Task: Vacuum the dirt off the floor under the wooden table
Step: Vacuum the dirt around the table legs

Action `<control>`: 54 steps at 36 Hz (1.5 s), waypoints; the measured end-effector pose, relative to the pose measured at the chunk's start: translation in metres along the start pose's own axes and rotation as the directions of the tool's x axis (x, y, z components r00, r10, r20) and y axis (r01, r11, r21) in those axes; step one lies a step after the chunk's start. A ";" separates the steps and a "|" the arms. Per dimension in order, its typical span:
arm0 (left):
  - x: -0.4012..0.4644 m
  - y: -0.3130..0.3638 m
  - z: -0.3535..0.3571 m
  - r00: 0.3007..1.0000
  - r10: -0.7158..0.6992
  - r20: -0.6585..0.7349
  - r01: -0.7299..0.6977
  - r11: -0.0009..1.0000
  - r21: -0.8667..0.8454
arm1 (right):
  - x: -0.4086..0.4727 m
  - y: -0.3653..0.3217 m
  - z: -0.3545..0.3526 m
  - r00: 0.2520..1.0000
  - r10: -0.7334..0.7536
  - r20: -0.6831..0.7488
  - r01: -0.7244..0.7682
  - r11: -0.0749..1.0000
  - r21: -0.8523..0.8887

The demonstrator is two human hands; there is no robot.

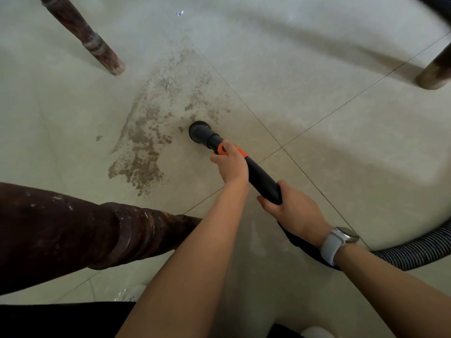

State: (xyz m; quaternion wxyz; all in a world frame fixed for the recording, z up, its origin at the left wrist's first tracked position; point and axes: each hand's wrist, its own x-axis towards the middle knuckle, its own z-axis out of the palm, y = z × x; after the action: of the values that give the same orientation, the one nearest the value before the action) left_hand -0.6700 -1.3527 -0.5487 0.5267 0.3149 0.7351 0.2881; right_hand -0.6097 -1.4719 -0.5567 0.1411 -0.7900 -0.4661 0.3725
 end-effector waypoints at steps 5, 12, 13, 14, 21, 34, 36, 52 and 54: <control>-0.003 0.007 0.013 0.998 0.008 0.069 -0.010 0.999 0.035 | 0.002 0.005 -0.005 0.999 0.033 -0.037 -0.033 0.999 0.006; -0.003 0.014 0.031 0.987 0.014 0.160 -0.029 0.995 0.091 | 0.006 0.012 -0.011 0.990 0.093 -0.107 -0.092 0.996 0.015; -0.003 0.014 0.033 0.985 0.012 0.173 -0.030 0.995 0.100 | 0.006 0.013 -0.011 0.988 0.098 -0.116 -0.097 0.995 0.016; -0.003 0.014 0.035 0.983 0.013 0.182 -0.034 0.994 0.109 | 0.005 0.014 -0.011 0.987 0.104 -0.123 -0.103 0.995 0.018; 0.002 0.017 0.044 0.967 -0.004 0.254 -0.029 0.991 0.127 | 0.007 0.016 -0.015 0.982 0.120 -0.144 -0.115 0.992 0.045; 0.032 0.043 0.043 0.900 -0.020 0.435 -0.016 0.997 0.080 | 0.058 -0.005 -0.032 0.987 0.125 -0.101 -0.109 0.983 0.149; 0.035 0.044 0.042 0.893 -0.010 0.450 -0.030 0.996 0.081 | 0.069 -0.009 -0.034 0.989 0.117 -0.092 -0.099 0.978 0.184; 0.032 0.030 0.026 0.921 0.040 0.387 -0.093 0.988 0.121 | 0.066 -0.015 -0.027 1.000 0.000 0.025 -0.010 0.917 0.399; 0.029 0.027 0.024 0.923 0.043 0.382 -0.096 0.988 0.121 | 0.062 -0.014 -0.026 0.999 -0.008 0.042 -0.010 0.909 0.416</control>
State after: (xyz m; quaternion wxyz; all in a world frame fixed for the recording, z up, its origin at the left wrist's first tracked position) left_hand -0.6495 -1.3107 -0.5521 0.6252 0.4258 0.6261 0.1893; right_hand -0.5816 -1.4091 -0.5597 0.2959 -0.7339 -0.3785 0.4802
